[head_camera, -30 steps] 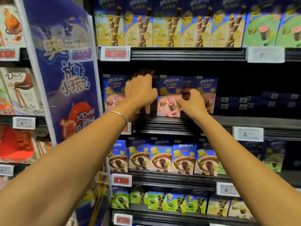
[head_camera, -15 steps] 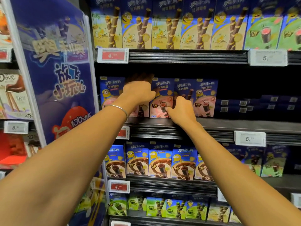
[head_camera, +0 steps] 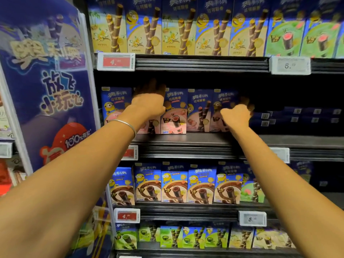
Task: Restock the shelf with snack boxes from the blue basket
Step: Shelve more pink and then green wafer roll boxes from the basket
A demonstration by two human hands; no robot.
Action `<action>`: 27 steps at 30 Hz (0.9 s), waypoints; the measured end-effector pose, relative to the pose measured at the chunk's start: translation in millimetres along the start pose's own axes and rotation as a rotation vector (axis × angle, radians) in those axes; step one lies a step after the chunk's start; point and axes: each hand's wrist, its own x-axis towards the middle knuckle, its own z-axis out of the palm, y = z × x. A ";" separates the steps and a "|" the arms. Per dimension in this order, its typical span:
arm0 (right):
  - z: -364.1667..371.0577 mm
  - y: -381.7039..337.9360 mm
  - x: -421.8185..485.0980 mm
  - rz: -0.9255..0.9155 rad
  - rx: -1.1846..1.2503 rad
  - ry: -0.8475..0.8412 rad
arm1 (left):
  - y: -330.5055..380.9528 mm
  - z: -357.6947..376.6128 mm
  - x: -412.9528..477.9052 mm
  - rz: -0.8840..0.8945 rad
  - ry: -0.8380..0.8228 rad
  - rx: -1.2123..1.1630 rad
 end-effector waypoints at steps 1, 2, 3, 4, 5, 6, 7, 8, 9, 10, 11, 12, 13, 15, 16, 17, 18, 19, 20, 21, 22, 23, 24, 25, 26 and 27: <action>0.3 4.4 5.2 0.016 0.046 -0.051 | -1.3 -1.1 1.4 0.011 -0.008 0.010; 2.2 8.4 10.0 0.036 0.090 -0.096 | -3.0 -2.5 2.8 0.020 -0.013 0.018; 4.4 11.6 12.9 0.065 0.126 -0.131 | -4.5 -4.2 4.1 0.029 -0.021 0.020; 6.6 13.9 14.7 0.091 0.155 -0.156 | -5.9 -5.4 5.6 0.037 -0.030 0.016; 8.8 15.3 16.0 0.106 0.177 -0.173 | -6.7 -6.3 6.7 0.041 -0.041 0.009; 10.6 16.2 16.8 0.107 0.192 -0.186 | -7.0 -6.6 7.4 0.040 -0.052 0.001; 11.9 16.7 17.1 0.106 0.201 -0.191 | -6.8 -6.6 7.4 0.037 -0.057 -0.006; 12.8 17.4 17.6 0.107 0.204 -0.187 | -6.5 -6.3 7.1 0.033 -0.056 -0.012; 13.2 17.8 17.7 0.110 0.206 -0.181 | -6.2 -5.6 6.4 0.028 -0.053 -0.021; 13.4 18.5 18.3 0.111 0.209 -0.174 | -6.1 -5.2 5.4 0.021 -0.053 -0.033; 13.7 19.3 18.9 0.111 0.211 -0.172 | -6.2 -4.1 4.6 0.015 -0.054 -0.046; 14.0 20.6 20.0 0.110 0.212 -0.172 | -6.2 -2.5 3.9 0.010 -0.052 -0.054; 13.5 21.9 20.4 0.110 0.212 -0.175 | -6.0 -0.3 3.8 0.008 -0.046 -0.055; 11.5 24.9 20.9 0.105 0.222 -0.184 | -6.3 3.6 5.0 0.008 -0.045 -0.043; 9.9 26.7 21.4 0.100 0.231 -0.191 | -6.8 4.2 5.6 0.010 -0.045 -0.046; 7.7 28.5 21.7 0.095 0.241 -0.198 | -7.4 4.0 5.5 0.013 -0.039 -0.053; 5.3 30.2 21.7 0.092 0.251 -0.202 | -8.8 4.3 5.2 0.017 -0.027 -0.059; 2.3 31.5 21.1 0.091 0.258 -0.201 | -9.6 4.3 3.6 0.024 -0.002 -0.054; -1.1 32.6 19.7 0.089 0.261 -0.196 | -9.3 3.8 1.1 0.025 0.030 -0.048; -4.7 33.2 16.9 0.087 0.257 -0.187 | -7.9 3.7 -2.3 0.017 0.063 -0.059; -8.6 33.6 13.0 0.083 0.249 -0.175 | -5.0 2.9 -6.3 -0.003 0.105 -0.092; -13.0 34.0 7.4 0.076 0.246 -0.166 | 0.7 1.4 -11.8 -0.037 0.156 -0.137; -17.6 34.2 0.5 0.061 0.254 -0.164 | 7.7 0.7 -17.6 -0.074 0.213 -0.185; -22.6 34.1 -7.7 0.037 0.272 -0.168 | 14.9 2.3 -24.5 -0.095 0.276 -0.242; -28.6 33.5 -16.8 0.008 0.296 -0.176 | 22.0 4.4 -33.6 -0.093 0.330 -0.317; -35.9 31.9 -26.7 -0.021 0.322 -0.188 | 29.3 6.8 -44.1 -0.068 0.367 -0.410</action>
